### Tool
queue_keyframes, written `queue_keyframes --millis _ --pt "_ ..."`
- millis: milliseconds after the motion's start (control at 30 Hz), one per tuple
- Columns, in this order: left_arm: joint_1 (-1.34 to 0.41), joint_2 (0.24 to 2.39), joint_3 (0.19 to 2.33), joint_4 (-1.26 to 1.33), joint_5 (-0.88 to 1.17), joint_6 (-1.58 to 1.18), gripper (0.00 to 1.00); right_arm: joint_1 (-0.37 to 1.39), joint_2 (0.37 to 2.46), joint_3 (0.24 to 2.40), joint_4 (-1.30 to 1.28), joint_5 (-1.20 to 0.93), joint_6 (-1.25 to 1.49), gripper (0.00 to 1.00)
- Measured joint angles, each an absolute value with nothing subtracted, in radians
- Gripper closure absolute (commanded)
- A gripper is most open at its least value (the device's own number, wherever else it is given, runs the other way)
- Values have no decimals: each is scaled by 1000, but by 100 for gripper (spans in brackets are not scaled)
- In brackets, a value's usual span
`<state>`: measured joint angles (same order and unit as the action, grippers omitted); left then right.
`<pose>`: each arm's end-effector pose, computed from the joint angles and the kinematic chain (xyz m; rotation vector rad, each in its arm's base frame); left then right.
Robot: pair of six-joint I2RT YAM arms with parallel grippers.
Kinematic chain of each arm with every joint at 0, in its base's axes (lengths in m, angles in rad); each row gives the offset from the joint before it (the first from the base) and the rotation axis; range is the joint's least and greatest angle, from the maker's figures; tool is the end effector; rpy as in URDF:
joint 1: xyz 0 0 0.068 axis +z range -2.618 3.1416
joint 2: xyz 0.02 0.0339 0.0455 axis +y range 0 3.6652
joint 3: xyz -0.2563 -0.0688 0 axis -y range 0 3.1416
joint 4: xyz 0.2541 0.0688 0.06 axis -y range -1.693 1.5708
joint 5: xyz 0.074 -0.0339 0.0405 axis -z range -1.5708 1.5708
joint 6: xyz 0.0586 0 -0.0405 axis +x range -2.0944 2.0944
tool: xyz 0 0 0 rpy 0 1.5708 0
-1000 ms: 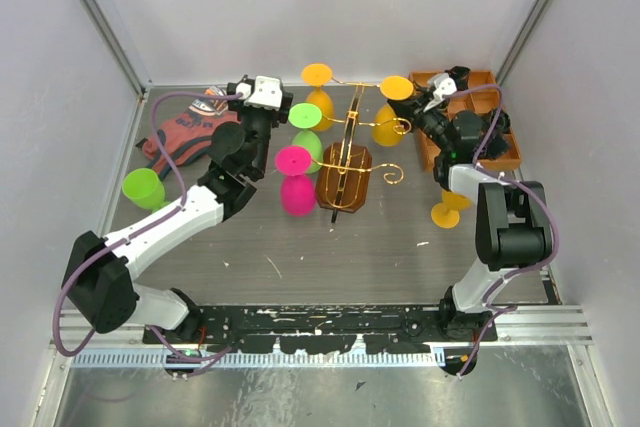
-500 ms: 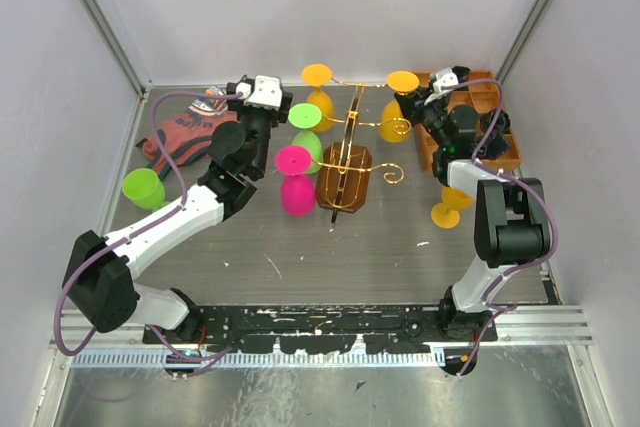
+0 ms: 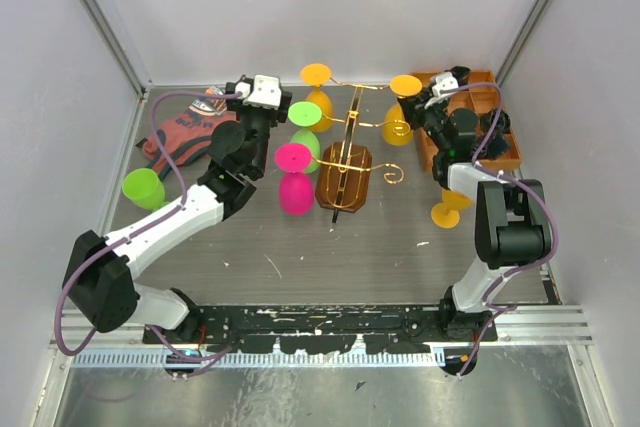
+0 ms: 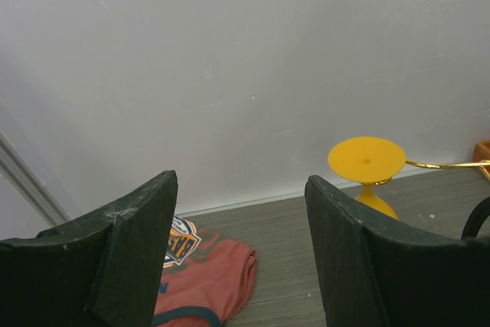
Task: Place the wine glass upside down on the wine glass rack
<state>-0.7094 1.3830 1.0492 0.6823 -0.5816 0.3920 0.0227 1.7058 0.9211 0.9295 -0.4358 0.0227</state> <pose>0.2846 -0.2019 0.3807 0.1878 1.2680 0.0825 0.4018 0.0339 0.2487 -0.3594 1.4035 0.3475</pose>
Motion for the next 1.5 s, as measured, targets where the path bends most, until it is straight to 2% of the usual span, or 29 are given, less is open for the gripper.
queue_keyframes --millis 433,533,733,933,1200,1500 --pt "-709 1383 1049 682 -586 384 26 18 1629 850 918 -447 -14 98" --pt "-709 1383 1048 682 -586 381 25 18 1625 842 918 -448 -14 90" --pt "-709 1374 1046 682 -587 376 25 18 1604 820 913 -450 -13 65" --pt "-709 1368 1045 682 -591 373 24 18 1565 799 875 -445 -30 54" --pt "-704 1364 1067 596 -614 370 19 7 1464 780 791 -425 -81 51" --pt "-683 1359 1101 501 -630 352 16 -92 1307 760 620 -361 -100 51"
